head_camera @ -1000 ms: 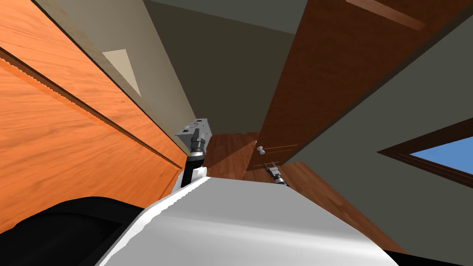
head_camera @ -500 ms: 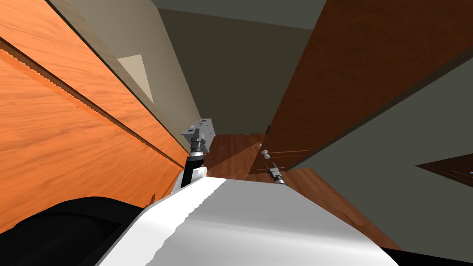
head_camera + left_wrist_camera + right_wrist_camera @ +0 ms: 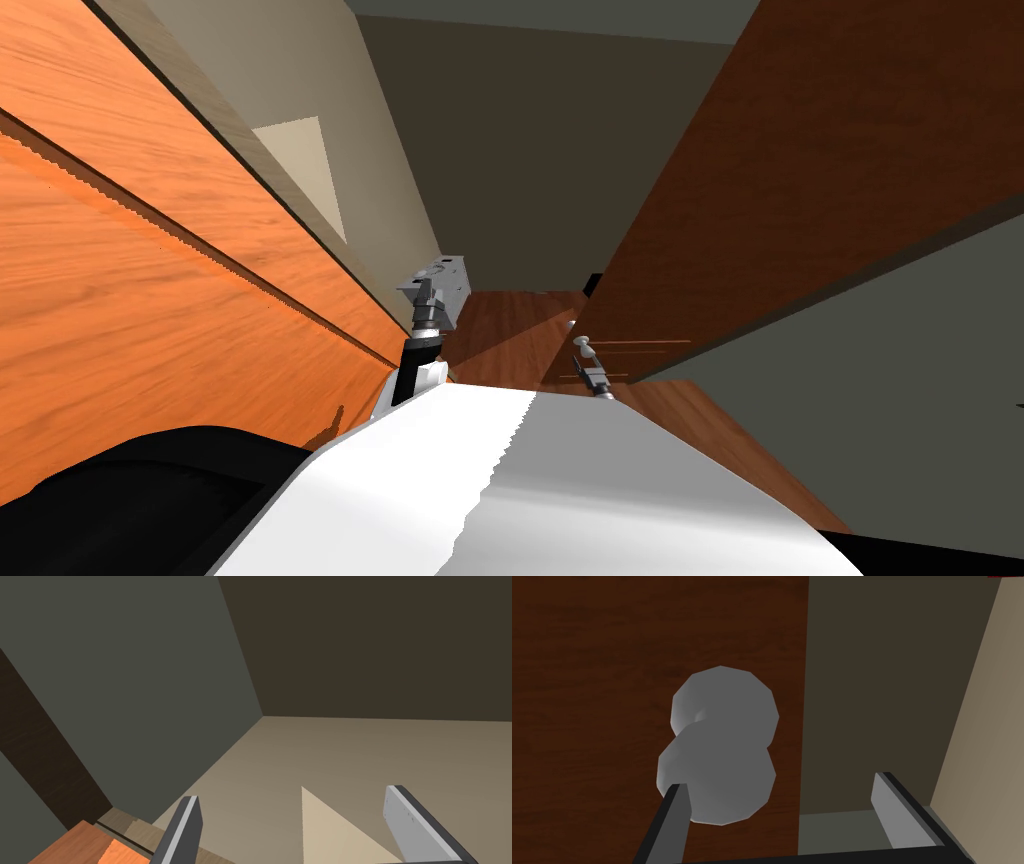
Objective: Pull the door open
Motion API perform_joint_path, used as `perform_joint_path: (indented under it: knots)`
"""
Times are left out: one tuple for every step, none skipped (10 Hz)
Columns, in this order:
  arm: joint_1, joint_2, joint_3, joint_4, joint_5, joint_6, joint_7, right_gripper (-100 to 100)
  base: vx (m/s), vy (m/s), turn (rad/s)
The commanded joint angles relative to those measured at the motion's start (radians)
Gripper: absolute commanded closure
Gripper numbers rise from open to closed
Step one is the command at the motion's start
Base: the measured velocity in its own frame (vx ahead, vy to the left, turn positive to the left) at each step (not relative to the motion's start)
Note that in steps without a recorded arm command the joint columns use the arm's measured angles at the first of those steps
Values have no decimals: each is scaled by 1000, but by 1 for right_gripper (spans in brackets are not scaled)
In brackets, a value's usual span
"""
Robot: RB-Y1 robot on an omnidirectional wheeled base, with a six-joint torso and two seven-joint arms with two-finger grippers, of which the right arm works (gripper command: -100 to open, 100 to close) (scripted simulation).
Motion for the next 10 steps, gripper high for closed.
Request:
perform_joint_path:
  knots:
    - [9,2,8,-20,-29,15,17,-100,59,-51,101]
    - [24,7,19,-38,-54,29,32,-100,74,-72,111]
    - [29,9,22,-44,-63,34,37,-100,56,-71,61]
    - [42,17,28,-29,-49,30,30,-100,-8,-16,-4]
    - [42,17,28,-29,-49,30,30,100,-23,12,-26]
    - [42,17,28,-29,-49,30,30,100,-5,-3,-27]
    - [42,17,28,-29,-49,30,30,100,0,0,0]
    - [42,17,28,-29,-49,30,30,100,0,0,0]
    - [42,17,28,-29,-49,30,30,100,0,0,0]
    - [42,17,28,-29,-49,30,30,100,0,0,0]
